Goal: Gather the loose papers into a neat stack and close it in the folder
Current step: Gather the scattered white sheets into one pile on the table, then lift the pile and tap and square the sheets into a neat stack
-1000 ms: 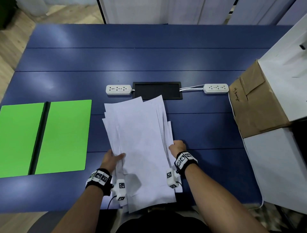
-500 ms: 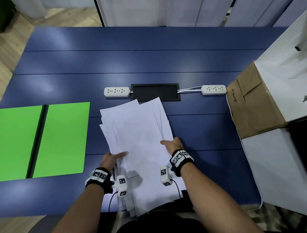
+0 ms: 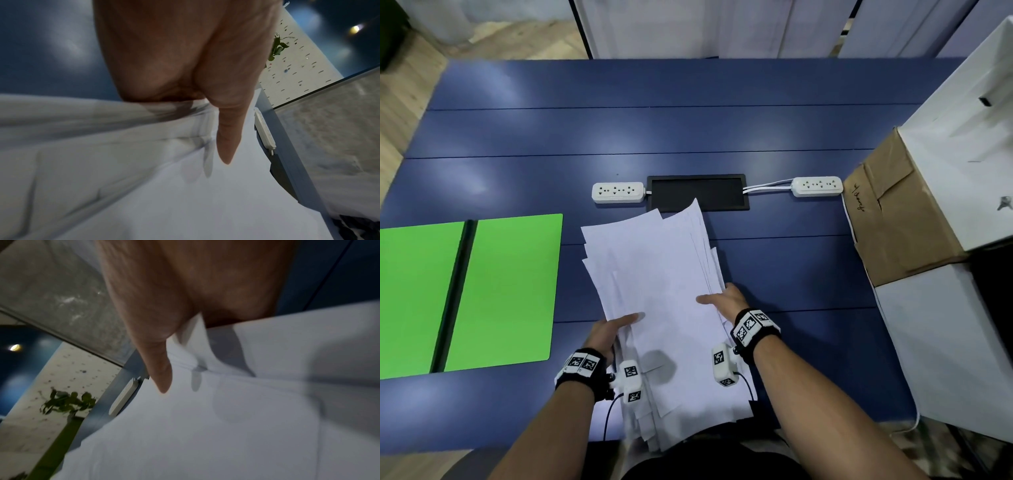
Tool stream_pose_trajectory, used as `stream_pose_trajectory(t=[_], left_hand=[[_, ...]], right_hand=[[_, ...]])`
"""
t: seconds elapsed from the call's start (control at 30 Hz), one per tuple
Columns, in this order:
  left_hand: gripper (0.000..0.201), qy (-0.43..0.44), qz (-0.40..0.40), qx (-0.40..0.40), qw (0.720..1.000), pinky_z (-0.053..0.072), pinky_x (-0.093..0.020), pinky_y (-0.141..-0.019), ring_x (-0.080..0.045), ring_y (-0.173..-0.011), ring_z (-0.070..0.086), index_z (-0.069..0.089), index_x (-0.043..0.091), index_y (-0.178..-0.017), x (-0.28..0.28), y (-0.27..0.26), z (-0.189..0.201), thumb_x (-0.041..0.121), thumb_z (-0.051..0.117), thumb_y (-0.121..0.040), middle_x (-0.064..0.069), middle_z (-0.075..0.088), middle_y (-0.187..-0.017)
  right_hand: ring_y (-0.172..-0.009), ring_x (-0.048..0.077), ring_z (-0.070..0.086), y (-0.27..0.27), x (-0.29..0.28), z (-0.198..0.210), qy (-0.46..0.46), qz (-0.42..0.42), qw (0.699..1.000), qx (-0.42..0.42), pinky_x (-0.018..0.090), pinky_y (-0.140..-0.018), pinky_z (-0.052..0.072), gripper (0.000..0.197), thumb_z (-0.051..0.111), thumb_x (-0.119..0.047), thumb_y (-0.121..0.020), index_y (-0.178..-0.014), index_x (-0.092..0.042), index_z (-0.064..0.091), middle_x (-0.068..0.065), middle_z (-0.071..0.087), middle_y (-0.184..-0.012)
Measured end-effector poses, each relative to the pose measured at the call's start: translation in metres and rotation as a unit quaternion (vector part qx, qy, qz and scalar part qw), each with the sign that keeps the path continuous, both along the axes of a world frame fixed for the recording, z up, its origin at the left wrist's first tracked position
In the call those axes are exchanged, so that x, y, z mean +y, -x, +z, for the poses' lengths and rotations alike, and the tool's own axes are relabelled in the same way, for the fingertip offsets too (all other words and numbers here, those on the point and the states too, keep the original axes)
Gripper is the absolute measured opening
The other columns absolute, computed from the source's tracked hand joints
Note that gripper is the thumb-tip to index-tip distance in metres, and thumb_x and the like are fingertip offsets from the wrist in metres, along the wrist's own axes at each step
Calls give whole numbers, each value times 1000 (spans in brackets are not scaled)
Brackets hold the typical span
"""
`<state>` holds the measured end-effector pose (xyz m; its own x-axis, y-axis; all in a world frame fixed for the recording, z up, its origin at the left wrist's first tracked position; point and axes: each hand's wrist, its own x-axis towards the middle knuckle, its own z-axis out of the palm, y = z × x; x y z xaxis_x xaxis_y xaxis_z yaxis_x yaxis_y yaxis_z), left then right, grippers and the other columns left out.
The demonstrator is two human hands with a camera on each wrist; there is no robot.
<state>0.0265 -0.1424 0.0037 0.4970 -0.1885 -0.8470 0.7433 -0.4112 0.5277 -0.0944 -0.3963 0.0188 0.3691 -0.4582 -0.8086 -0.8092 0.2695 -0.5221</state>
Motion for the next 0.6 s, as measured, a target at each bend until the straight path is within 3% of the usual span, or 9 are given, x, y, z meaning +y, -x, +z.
stream_pose_trajectory(t=[0.07,0.13,0.23,0.33,0.5,0.6], left_hand=[[55,-14,-3,-6,1000,45,-30,-45,-31,-42,51,77,-2,-98,-2,2,6,34,93,-59,-18,67,-56],[48,-1,8,-9,1000,41,-23,-39,-26,-38,54,75,-2,-101,-4,5,13,26,90,-65,-14,71,-66],[42,22,35,-15,999,56,-26,-56,-26,-67,72,71,-4,-106,-6,6,11,10,86,-70,-17,76,-93],[45,5,44,-12,999,57,-34,-72,-35,-87,73,70,-7,-108,-5,6,9,7,86,-69,-21,76,-101],[24,-10,40,-38,998,57,-37,-70,-33,-74,70,69,-9,-97,-9,9,12,-1,78,-76,-28,73,-101],[24,5,34,-73,997,59,-44,-82,-38,-84,73,70,-6,-97,-13,9,19,-2,78,-75,-27,74,-100]], right_hand=[[-119,27,63,-2,7,-4,32,38,999,20,38,-99,53,75,84,-30,-69,-134,-10,55,4,62,-136],[-111,30,67,0,12,-8,74,71,993,50,35,-93,55,51,79,-24,-76,-121,-7,64,8,69,-124],[-108,34,67,3,15,-7,98,67,990,79,34,-85,56,36,72,-14,-83,-115,1,66,14,70,-119],[-109,34,67,5,12,-8,87,59,991,84,32,-83,55,35,73,-10,-84,-116,3,65,17,69,-120],[-112,31,66,17,7,-16,71,49,993,75,32,-87,54,37,74,-4,-84,-119,3,62,14,68,-120],[-110,32,66,21,5,-16,67,23,997,44,32,-88,52,35,73,1,-85,-117,6,63,12,69,-114]])
